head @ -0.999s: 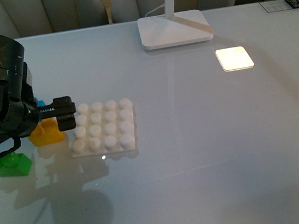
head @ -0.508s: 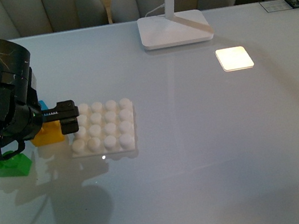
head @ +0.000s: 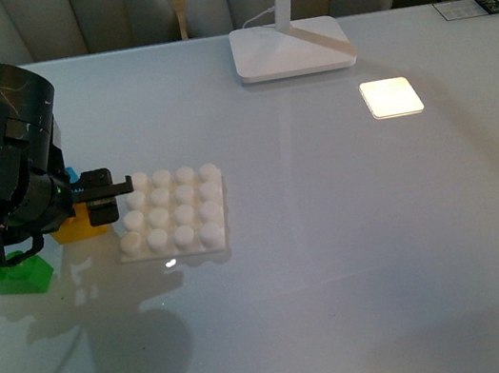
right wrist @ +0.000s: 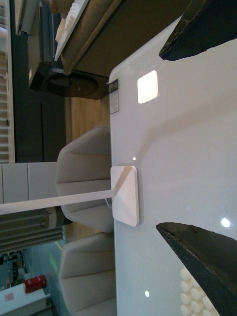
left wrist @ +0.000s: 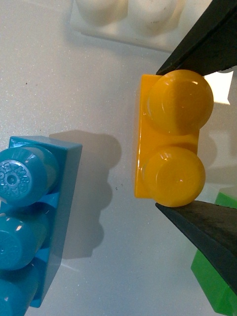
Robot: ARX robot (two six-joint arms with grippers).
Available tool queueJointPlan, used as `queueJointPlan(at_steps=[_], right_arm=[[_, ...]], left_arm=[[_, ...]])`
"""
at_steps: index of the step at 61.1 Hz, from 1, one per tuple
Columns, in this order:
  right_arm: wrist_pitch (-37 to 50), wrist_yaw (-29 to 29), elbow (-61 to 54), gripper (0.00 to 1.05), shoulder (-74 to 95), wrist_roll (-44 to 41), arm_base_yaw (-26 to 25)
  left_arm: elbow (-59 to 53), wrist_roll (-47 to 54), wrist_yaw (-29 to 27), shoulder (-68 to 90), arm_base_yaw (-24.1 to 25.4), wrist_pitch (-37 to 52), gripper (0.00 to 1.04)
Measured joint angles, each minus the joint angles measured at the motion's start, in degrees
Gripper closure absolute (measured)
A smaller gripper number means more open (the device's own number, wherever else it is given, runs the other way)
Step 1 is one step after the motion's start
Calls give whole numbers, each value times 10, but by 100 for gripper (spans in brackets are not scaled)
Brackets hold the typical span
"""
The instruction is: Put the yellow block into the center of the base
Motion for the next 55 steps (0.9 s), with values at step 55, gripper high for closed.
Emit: queueJointPlan(at_steps=[55], right_arm=[[0, 0, 0, 9, 0, 0, 0]], left_arm=[[-106, -70, -11, -117, -133, 21, 43]])
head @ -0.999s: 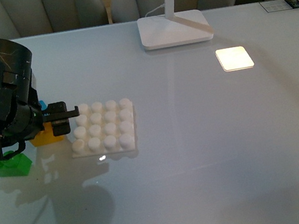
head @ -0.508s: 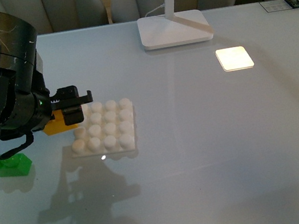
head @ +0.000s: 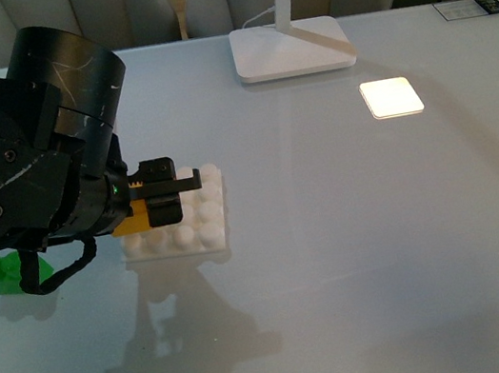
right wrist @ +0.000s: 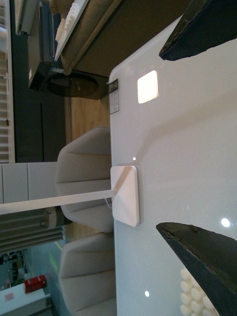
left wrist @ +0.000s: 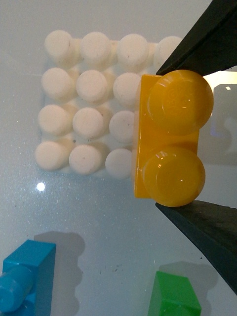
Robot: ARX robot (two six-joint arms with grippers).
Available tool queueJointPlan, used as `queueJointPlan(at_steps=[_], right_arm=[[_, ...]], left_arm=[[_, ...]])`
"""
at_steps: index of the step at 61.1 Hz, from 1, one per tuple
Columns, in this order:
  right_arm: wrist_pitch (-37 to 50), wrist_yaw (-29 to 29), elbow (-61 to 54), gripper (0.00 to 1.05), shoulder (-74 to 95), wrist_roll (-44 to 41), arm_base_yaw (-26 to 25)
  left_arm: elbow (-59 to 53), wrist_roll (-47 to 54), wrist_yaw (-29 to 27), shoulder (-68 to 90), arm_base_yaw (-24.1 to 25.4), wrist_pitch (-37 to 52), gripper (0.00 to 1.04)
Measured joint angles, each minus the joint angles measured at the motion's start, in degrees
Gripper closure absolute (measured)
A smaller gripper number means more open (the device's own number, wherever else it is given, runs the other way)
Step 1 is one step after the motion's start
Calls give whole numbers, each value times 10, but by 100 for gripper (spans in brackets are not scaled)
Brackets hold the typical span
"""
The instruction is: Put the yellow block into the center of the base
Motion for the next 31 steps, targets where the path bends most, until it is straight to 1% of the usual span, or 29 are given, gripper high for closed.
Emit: queueJointPlan(at_steps=[9, 31], right_arm=[[0, 0, 0, 9, 0, 0, 0], [0, 0, 0, 9, 0, 0, 0]], left_arm=[[19, -5, 0, 13, -13, -4, 43], [57, -5, -7, 33, -16, -16, 43]])
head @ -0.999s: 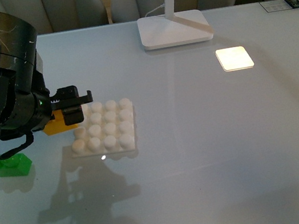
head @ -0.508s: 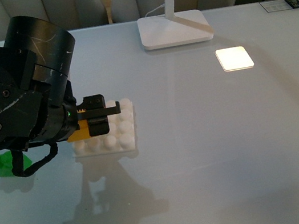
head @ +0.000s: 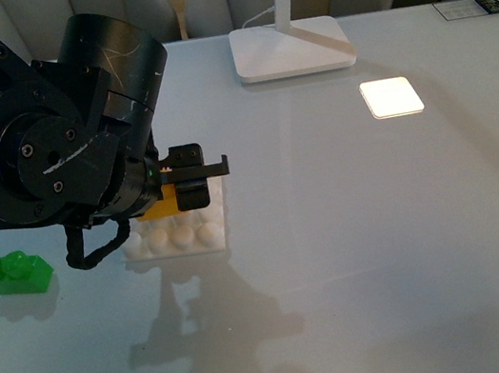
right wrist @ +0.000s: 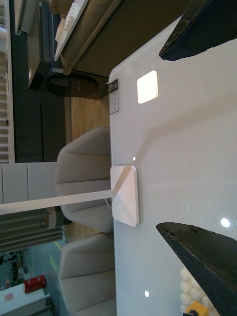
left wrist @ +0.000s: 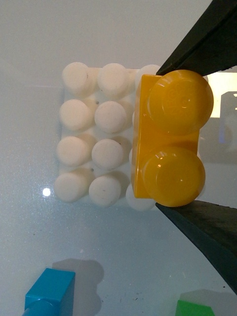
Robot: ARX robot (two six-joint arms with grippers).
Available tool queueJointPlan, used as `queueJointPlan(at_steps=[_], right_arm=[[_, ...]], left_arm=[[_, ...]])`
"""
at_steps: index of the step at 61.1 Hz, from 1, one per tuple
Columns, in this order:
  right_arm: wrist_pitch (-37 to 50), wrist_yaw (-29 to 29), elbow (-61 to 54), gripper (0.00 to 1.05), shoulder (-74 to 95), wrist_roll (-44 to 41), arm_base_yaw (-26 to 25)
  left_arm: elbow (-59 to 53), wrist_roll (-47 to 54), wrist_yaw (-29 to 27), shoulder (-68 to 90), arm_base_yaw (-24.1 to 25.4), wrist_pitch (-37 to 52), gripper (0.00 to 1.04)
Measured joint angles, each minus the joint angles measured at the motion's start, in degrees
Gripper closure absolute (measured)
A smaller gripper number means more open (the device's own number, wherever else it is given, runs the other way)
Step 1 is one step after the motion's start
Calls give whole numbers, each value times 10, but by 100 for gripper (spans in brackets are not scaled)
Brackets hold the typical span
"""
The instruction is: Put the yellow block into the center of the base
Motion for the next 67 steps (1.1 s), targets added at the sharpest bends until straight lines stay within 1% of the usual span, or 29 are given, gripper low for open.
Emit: queueJointPlan(at_steps=[23, 67], right_arm=[[0, 0, 0, 9, 0, 0, 0], [0, 0, 0, 9, 0, 0, 0]], left_arm=[[14, -9, -2, 22, -15, -7, 43], [26, -14, -2, 37, -20, -10, 43]])
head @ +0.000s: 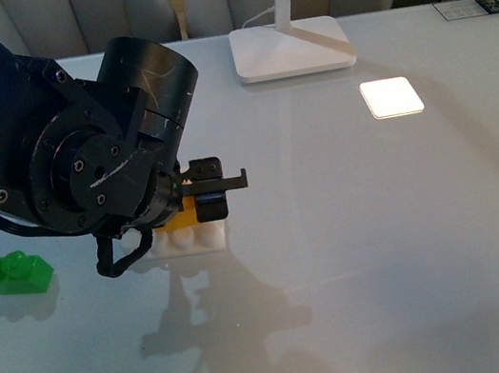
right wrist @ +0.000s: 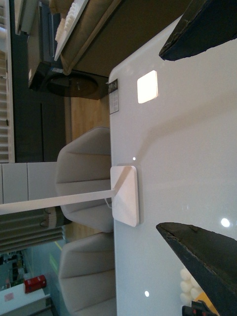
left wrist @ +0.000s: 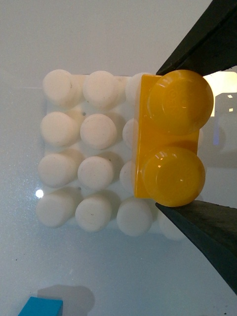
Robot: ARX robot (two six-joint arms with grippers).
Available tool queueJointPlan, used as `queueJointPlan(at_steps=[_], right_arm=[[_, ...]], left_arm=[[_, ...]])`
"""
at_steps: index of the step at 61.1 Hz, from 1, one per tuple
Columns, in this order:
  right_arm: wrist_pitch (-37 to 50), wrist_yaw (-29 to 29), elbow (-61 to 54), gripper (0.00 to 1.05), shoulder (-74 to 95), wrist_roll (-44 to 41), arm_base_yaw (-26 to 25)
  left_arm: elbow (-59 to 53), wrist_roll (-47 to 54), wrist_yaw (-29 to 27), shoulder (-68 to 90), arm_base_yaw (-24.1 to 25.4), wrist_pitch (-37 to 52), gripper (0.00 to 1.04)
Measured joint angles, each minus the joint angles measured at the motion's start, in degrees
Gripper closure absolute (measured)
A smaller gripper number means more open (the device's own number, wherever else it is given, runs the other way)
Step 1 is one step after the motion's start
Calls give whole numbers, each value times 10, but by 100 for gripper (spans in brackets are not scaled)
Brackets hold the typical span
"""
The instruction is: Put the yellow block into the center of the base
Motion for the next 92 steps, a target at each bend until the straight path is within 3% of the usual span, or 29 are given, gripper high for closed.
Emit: queueJointPlan(at_steps=[92], right_arm=[[0, 0, 0, 9, 0, 0, 0]], left_arm=[[11, 14, -15, 4, 3, 0, 43]])
